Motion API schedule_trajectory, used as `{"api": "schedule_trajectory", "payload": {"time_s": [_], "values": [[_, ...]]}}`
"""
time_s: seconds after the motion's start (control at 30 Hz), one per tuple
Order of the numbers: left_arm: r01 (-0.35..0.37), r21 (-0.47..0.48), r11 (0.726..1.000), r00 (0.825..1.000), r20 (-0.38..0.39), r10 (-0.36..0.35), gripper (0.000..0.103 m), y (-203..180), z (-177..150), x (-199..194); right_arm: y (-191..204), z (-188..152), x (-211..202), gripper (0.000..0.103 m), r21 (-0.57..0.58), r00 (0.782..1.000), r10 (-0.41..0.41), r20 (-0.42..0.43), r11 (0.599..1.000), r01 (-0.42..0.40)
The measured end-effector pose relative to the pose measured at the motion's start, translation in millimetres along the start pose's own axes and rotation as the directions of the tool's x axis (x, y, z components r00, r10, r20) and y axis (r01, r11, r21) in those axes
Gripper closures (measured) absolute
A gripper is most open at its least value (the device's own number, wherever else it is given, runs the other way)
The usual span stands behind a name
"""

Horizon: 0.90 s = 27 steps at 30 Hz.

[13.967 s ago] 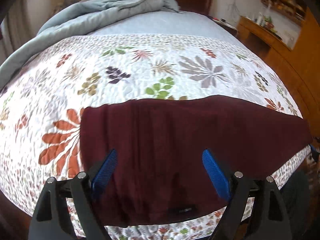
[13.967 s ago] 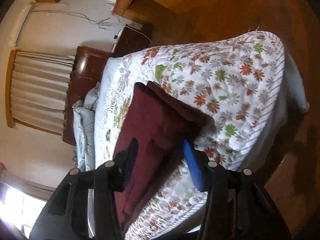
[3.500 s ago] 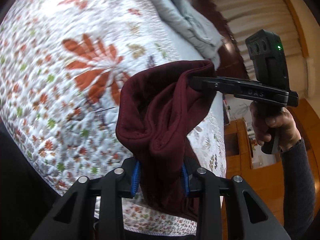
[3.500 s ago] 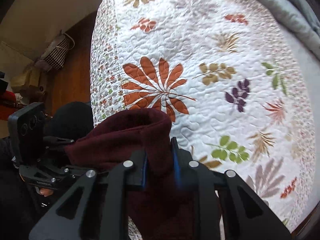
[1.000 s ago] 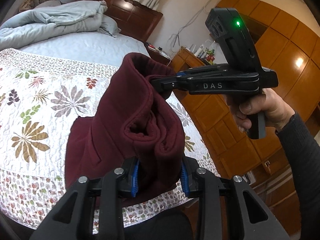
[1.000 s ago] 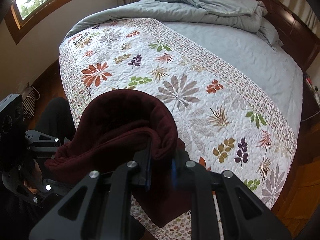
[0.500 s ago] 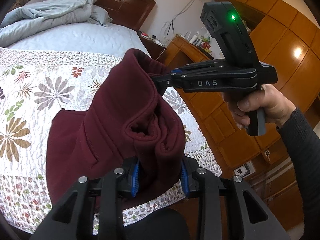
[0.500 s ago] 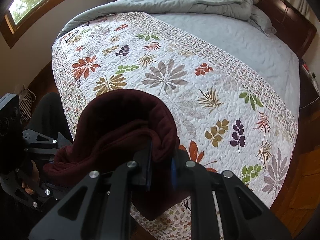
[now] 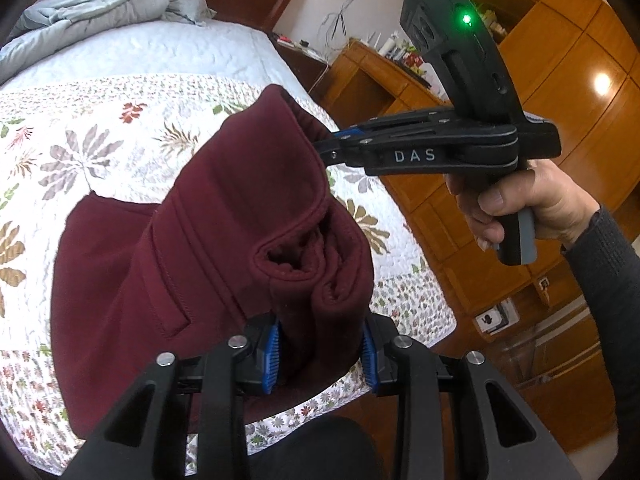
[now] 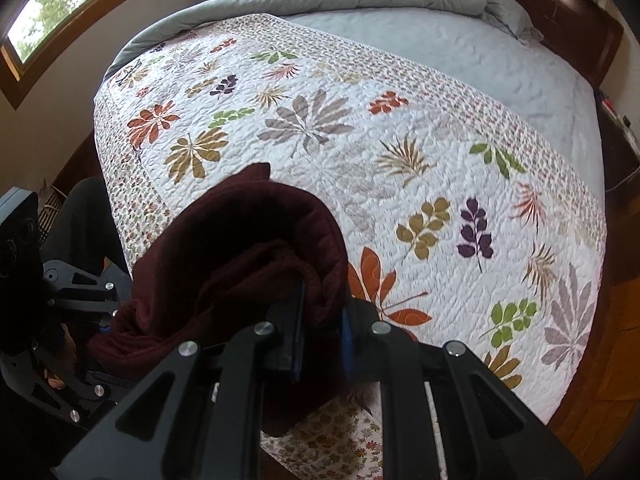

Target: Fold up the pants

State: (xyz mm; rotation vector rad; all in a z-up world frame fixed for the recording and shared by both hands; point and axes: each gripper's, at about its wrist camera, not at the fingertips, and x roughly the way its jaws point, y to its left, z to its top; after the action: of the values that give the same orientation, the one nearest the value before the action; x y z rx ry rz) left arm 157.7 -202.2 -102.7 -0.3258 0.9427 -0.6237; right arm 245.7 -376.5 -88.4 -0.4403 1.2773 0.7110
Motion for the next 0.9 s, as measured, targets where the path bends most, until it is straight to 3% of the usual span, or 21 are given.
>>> {"api": "schedule_trajectory", "payload": {"time_s": [0.53,0.63,0.7,0.73,0.8,0.9], "values": [[-0.039,0.047,0.998,0.991,-0.124,0.045,0.069,-1,-20,68,-45,-63,45,0.087,0.136,0.997,0.076,0.007,0.988,-0.076],[0.002,0.025,1.0,0.987,-0.159,0.002,0.055,3,-22,72,-57,-78,48,0.07,0.235,0.994,0.105,0.031,0.966,-0.11],[0.052,-0.008,0.999,0.981,-0.187,-0.052,0.045,8,-24,69,-74,-98,50,0.045,0.387,0.988,0.143,0.064,0.908,-0.157],[0.077,-0.021,0.997,0.978,-0.193,-0.079,0.037,9,-24,66,-81,-110,49,0.041,0.452,0.983,0.158,0.091,0.873,-0.182],[0.148,-0.073,0.986,0.969,-0.189,-0.16,0.033,18,-27,50,-90,-133,47,0.035,0.547,0.974,0.171,0.147,0.807,-0.225],[0.2,-0.117,0.973,0.962,-0.168,-0.218,0.029,33,-29,26,-101,-182,45,0.022,0.699,0.944,0.204,0.258,0.635,-0.328]]}}
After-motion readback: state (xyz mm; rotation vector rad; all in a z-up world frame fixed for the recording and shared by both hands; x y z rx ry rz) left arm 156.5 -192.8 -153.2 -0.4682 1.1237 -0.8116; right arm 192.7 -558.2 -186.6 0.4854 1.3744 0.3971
